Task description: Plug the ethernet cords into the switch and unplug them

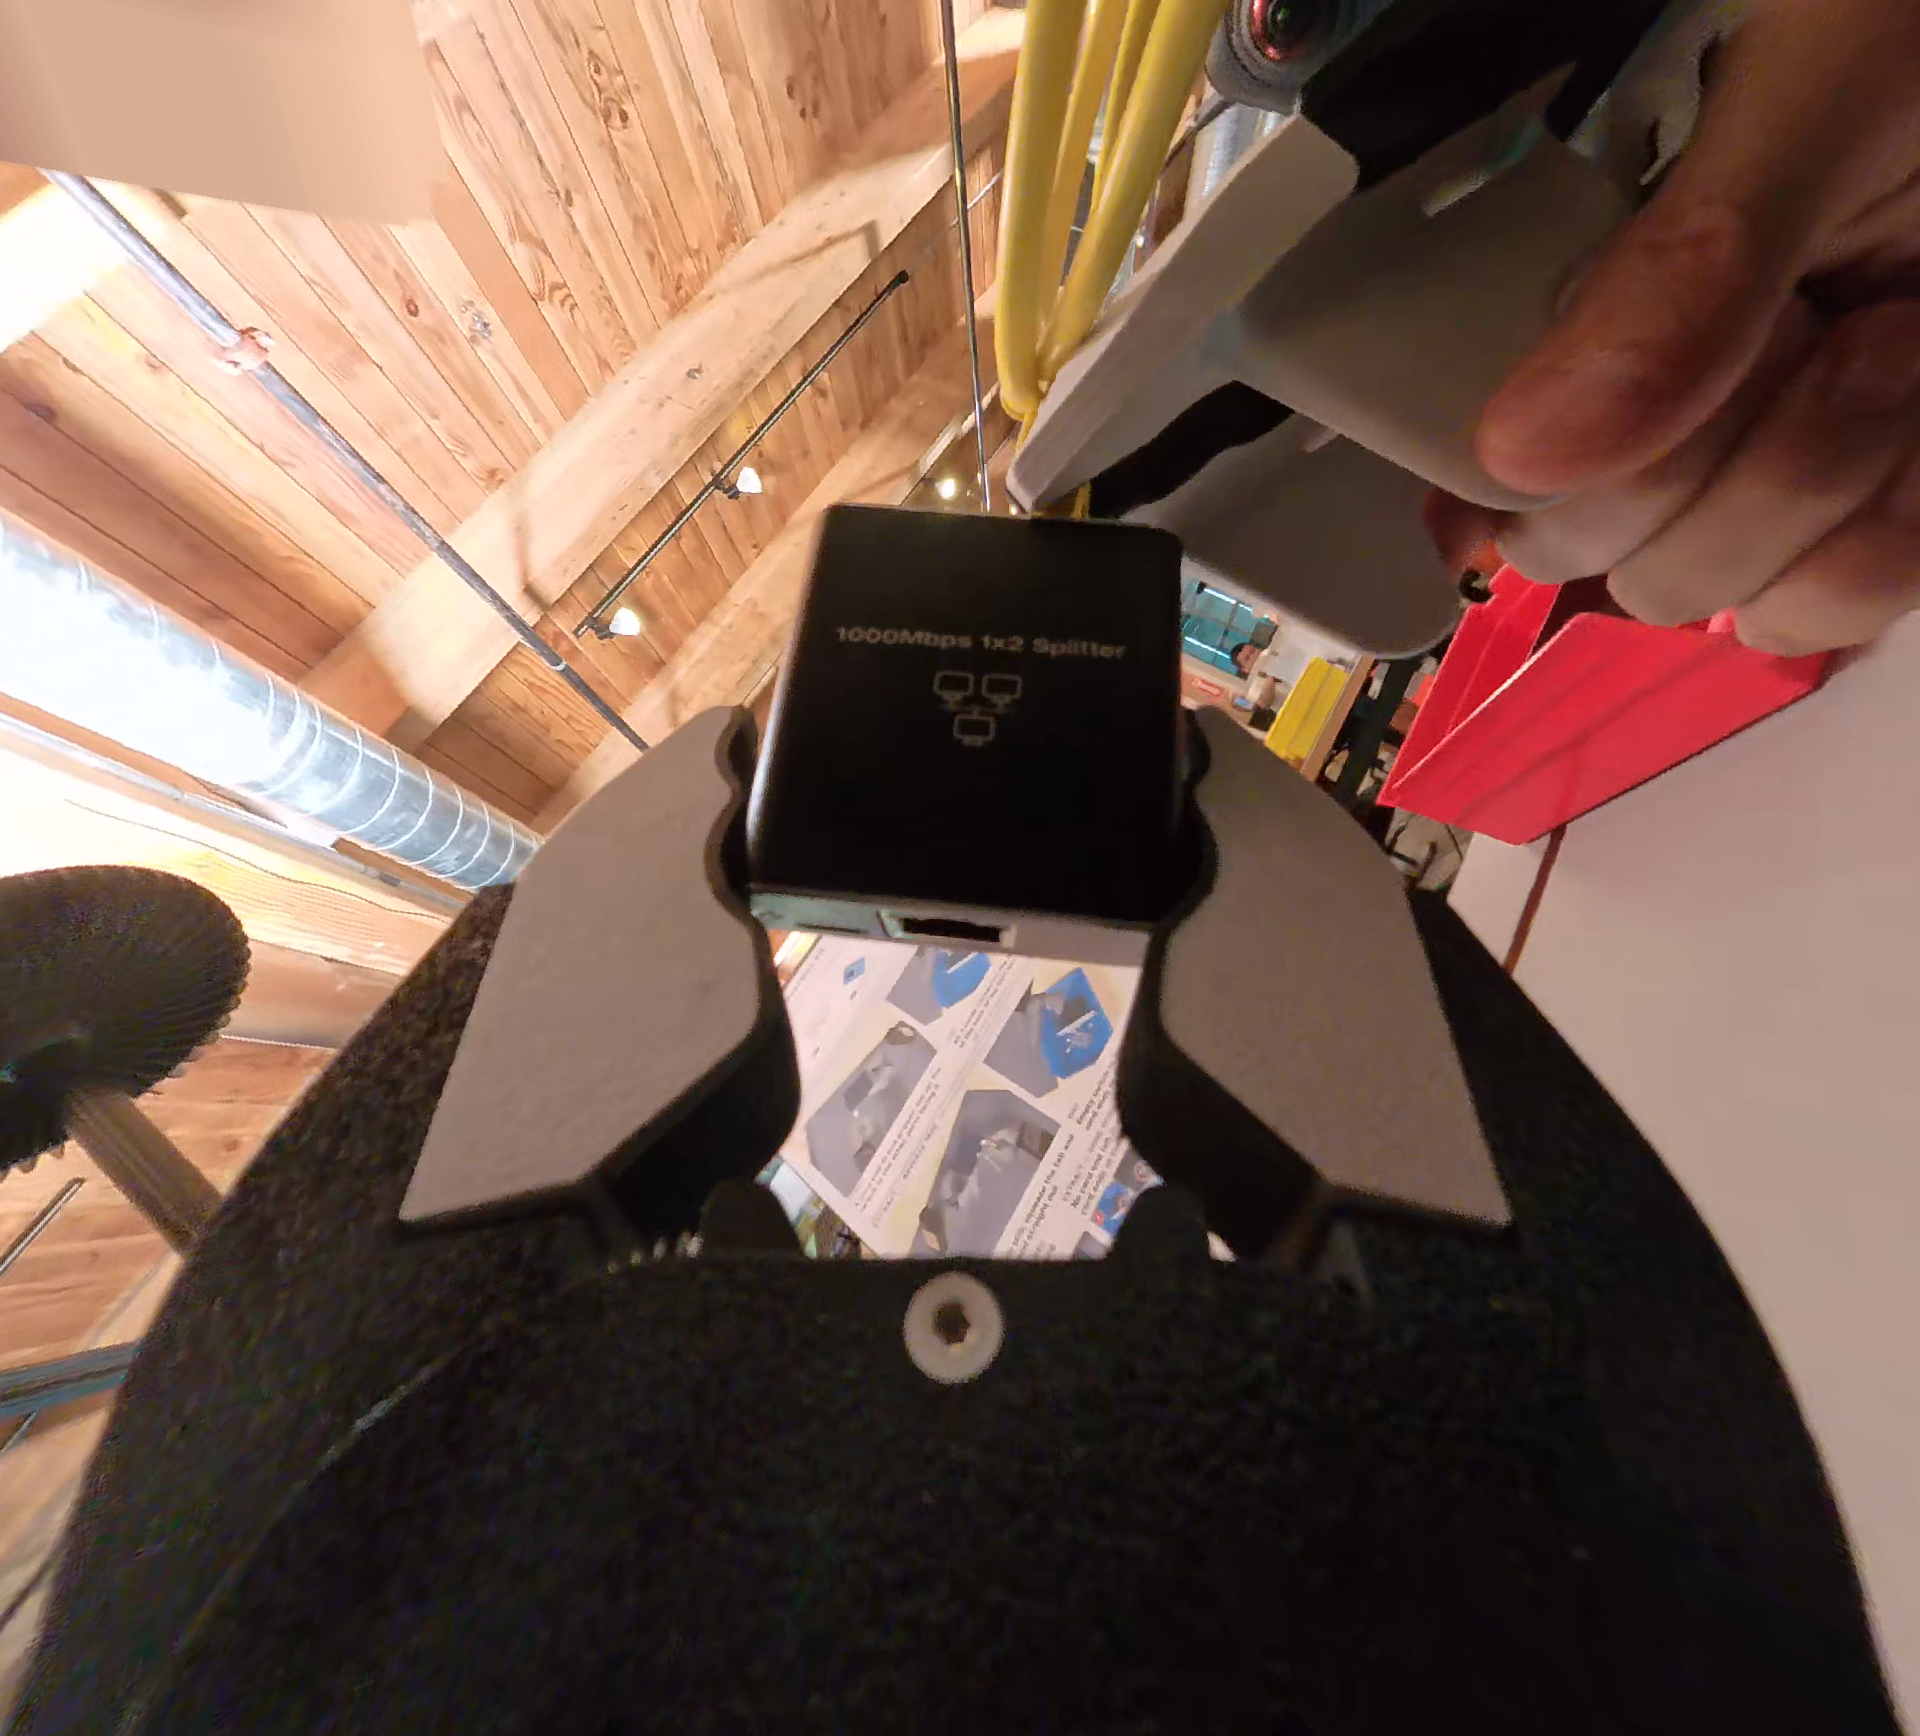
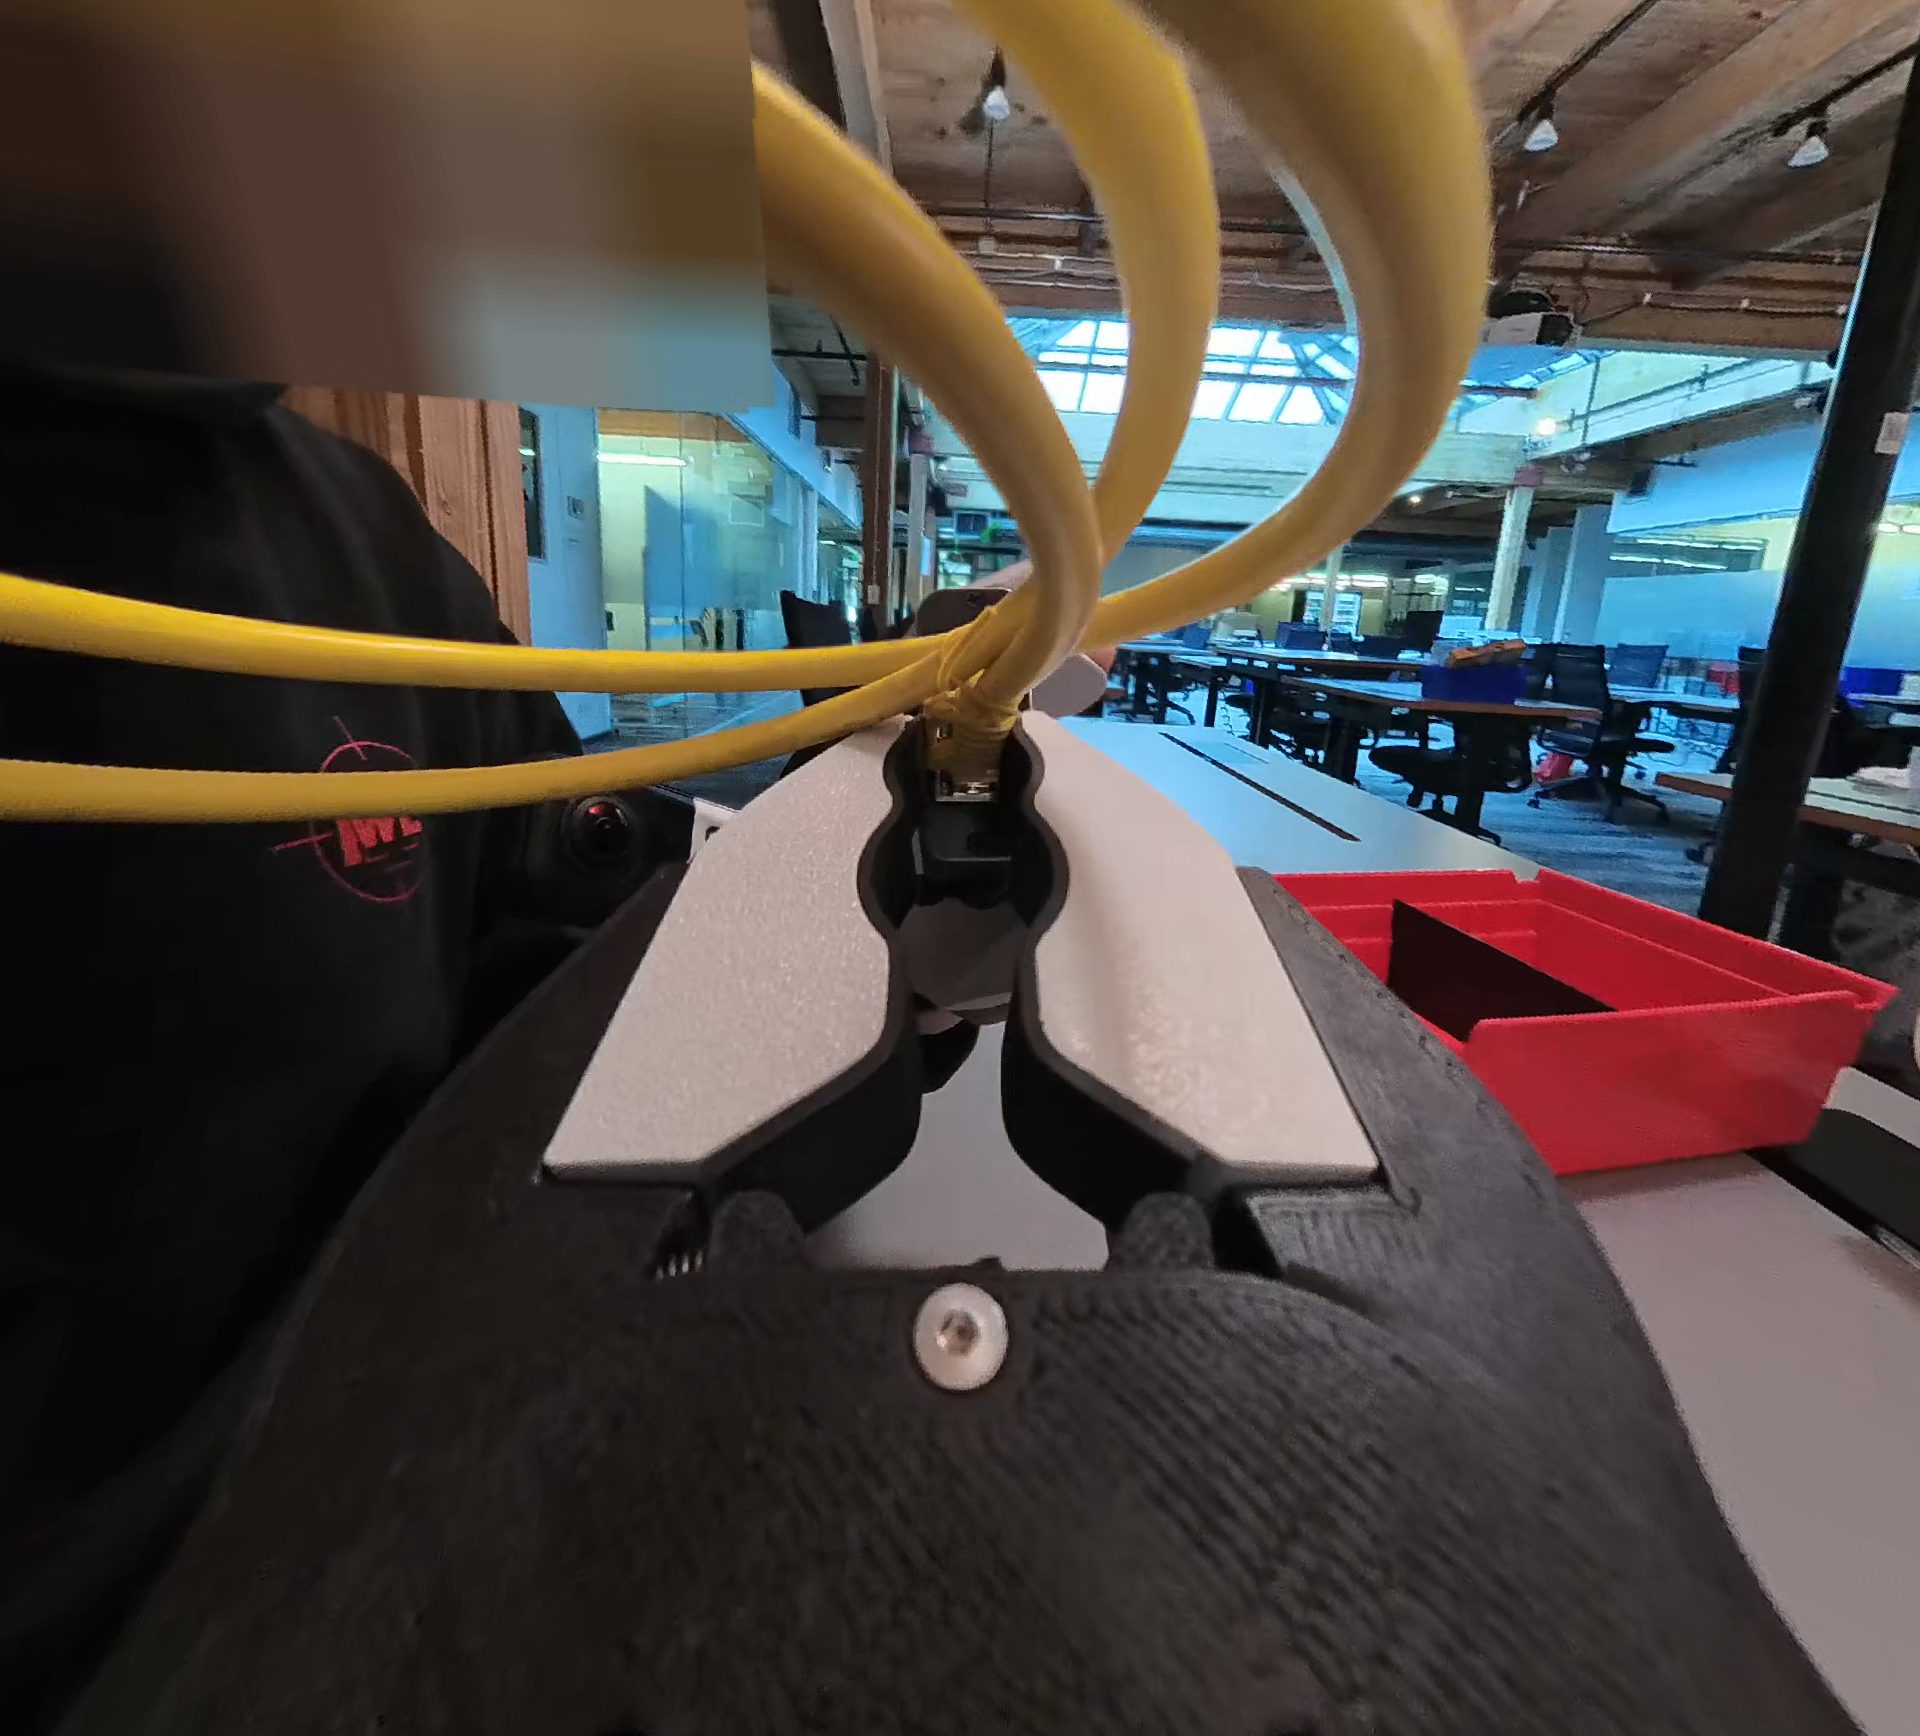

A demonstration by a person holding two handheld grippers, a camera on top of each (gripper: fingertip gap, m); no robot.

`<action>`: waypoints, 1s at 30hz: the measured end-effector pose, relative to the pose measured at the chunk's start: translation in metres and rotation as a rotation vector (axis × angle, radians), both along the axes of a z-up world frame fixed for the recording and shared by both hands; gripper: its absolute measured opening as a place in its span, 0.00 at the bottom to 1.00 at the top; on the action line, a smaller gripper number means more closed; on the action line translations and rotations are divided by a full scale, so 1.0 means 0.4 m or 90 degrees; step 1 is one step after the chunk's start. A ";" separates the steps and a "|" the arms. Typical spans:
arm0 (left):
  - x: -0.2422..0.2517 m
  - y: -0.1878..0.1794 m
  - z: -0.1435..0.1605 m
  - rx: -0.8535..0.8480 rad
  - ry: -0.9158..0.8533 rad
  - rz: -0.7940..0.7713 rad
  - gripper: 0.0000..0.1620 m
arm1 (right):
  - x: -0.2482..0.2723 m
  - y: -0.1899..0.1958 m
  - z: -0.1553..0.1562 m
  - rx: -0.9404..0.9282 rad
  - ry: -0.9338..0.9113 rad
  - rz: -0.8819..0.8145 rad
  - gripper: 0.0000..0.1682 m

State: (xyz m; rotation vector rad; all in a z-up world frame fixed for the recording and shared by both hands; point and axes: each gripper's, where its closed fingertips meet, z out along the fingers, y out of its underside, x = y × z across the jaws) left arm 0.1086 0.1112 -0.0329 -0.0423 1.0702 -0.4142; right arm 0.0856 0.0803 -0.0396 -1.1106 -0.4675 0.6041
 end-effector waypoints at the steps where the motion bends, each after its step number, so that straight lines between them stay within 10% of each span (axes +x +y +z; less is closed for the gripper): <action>1: 0.002 -0.001 0.000 0.004 0.006 0.004 0.47 | 0.003 -0.001 -0.001 0.001 0.007 0.007 0.09; 20: 0.166 0.079 -0.222 -0.407 0.377 -0.097 0.46 | 0.202 0.121 -0.169 -0.194 0.400 0.017 0.09; 30: 0.173 0.094 -0.242 -0.375 0.394 -0.038 0.46 | 0.215 0.133 -0.190 -0.223 0.399 -0.015 0.10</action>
